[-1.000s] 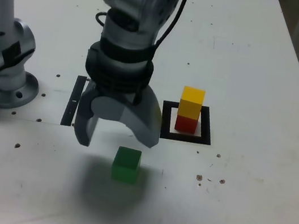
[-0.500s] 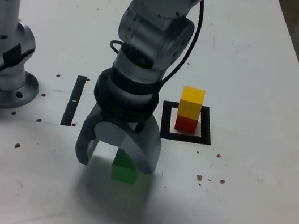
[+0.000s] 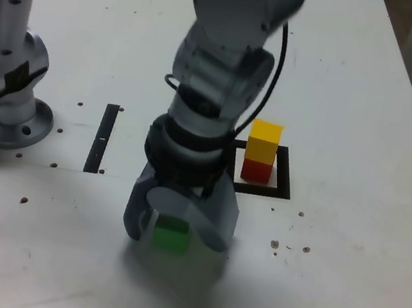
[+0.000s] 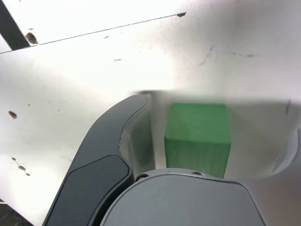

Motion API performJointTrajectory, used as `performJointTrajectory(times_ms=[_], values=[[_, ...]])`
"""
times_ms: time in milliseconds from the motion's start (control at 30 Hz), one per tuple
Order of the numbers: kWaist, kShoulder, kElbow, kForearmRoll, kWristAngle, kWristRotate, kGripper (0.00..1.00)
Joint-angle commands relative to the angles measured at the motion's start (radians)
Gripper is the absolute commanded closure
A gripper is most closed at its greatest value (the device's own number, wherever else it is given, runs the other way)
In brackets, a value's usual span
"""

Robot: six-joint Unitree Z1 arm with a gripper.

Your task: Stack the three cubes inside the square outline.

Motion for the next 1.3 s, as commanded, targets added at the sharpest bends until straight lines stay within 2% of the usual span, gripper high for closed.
performJointTrajectory(times_ms=[0, 133, 367, 500, 633, 800, 1267], values=[[-0.001, 0.001, -0.003, -0.001, -0.002, -0.004, 0.05], [-0.001, -0.008, -0.001, 0.007, 0.013, -0.020, 0.18], [-0.001, -0.035, 0.014, 0.001, 0.062, -0.078, 0.43], [-0.001, -0.046, 0.021, -0.002, 0.081, -0.096, 0.51], [-0.001, -0.052, 0.020, -0.004, 0.080, -0.100, 0.57], [-0.004, -0.073, 0.014, -0.001, 0.071, -0.101, 0.61], [-0.027, -0.088, -0.015, 0.013, 0.065, -0.103, 0.61]])
